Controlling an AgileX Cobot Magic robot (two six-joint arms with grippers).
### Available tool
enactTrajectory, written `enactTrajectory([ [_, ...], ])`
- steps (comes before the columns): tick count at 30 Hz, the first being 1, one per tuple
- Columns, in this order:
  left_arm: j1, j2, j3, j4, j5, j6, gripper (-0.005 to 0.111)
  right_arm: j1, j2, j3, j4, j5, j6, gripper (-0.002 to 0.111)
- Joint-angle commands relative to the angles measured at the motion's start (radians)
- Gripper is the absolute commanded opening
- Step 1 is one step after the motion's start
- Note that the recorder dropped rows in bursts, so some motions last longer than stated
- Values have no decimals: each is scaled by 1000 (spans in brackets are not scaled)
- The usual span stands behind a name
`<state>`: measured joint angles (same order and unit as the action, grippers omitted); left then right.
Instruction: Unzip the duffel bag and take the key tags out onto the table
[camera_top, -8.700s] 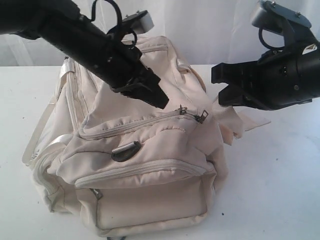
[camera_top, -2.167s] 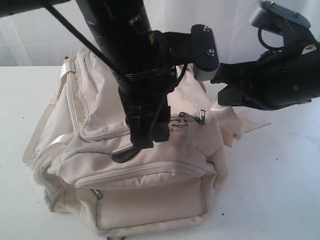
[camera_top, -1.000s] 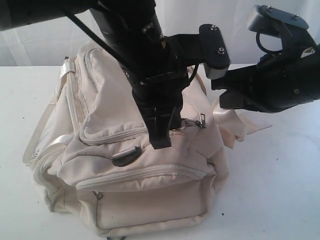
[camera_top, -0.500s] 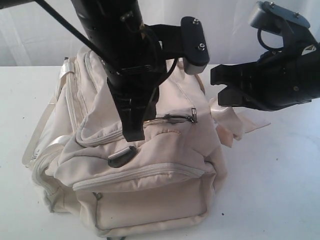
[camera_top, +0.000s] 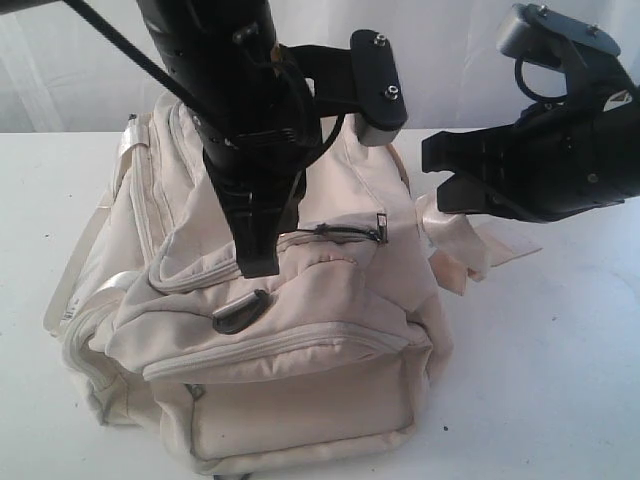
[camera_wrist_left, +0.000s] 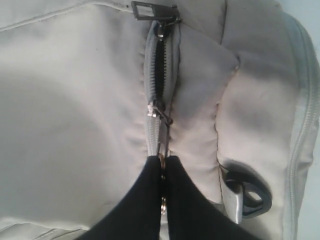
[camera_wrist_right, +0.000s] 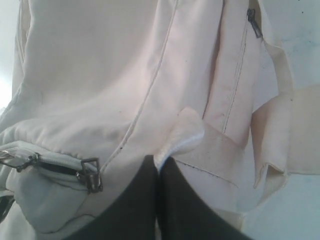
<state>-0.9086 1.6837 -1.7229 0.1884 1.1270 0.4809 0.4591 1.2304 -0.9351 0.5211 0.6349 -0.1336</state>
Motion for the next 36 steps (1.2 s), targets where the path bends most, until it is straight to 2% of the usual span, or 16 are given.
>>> enactTrajectory([
  [1,2,-20,28,28,94,-23,0,-1,-12,-9,-9,-21,-1,0],
  [7,2,-20,37,-21,90,-40,0,-1,-12,-9,-9,-21,-1,0],
  [11,5,-20,37,4,94,-40,0,-1,-12,-9,-56,-21,-1,0],
  [15,45,-33,55,-42,94,-43,0,-1,-12,-9,-65,-23,-1,0],
  [22,118,-107,184,-117,94,-37,0,-1,-12,-9,-103,-21,-1,0],
  [31,194,-227,356,-106,94,-35,0,-1,-12,-9,-105,-24,-1,0],
  [34,230,-268,419,-106,93,-35,0,-1,-12,-9,-97,-34,-71,0],
  [36,247,-296,456,-107,40,-35,0,-1,-12,-9,-83,-38,-114,1],
])
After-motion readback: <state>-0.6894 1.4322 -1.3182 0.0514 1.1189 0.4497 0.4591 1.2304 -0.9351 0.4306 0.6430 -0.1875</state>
